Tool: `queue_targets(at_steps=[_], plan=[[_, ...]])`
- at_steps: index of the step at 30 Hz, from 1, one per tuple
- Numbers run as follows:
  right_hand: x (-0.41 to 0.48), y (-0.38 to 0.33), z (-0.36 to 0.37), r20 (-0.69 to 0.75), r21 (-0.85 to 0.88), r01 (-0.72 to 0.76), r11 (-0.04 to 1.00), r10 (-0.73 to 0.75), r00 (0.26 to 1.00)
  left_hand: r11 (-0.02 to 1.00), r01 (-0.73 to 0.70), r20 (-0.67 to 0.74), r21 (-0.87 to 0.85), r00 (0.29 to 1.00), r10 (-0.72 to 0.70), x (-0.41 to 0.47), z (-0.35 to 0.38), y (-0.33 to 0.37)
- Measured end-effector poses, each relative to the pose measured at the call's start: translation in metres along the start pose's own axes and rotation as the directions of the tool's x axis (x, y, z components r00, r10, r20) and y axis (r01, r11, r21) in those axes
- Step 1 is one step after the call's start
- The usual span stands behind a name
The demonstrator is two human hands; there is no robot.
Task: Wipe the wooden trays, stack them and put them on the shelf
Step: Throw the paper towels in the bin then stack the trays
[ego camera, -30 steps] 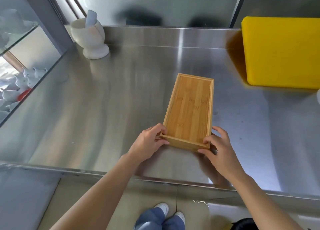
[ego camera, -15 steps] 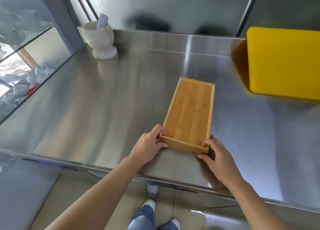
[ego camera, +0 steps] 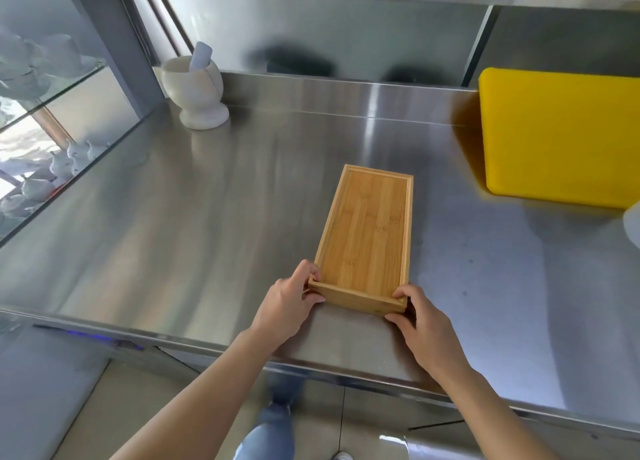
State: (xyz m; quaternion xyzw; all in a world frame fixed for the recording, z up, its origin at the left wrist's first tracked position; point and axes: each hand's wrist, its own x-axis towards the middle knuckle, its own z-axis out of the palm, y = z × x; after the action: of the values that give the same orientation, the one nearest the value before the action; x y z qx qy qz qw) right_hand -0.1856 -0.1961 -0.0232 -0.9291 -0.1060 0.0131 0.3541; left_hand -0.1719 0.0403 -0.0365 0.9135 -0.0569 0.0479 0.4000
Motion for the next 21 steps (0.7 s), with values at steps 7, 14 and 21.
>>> queue_targets(at_steps=[7, 14, 21], plan=[[0.006, 0.001, -0.017, 0.067, 0.379, -0.151, 0.913, 0.136, 0.988, 0.969, 0.039, 0.11, -0.243, 0.994, -0.013, -0.005, -0.013, 0.007], [0.075, -0.002, -0.043, 0.103, 0.657, -0.353, 0.666, 0.384, 0.918, 0.705, 0.397, 0.191, -0.588, 0.915, -0.355, 0.059, -0.036, 0.021], [0.134, -0.013, -0.032, 0.326, 0.645, -0.512, 0.567, 0.403, 0.856, 0.583, 0.553, 0.552, -0.595, 0.809, -0.203, 0.124, -0.017, 0.036]])
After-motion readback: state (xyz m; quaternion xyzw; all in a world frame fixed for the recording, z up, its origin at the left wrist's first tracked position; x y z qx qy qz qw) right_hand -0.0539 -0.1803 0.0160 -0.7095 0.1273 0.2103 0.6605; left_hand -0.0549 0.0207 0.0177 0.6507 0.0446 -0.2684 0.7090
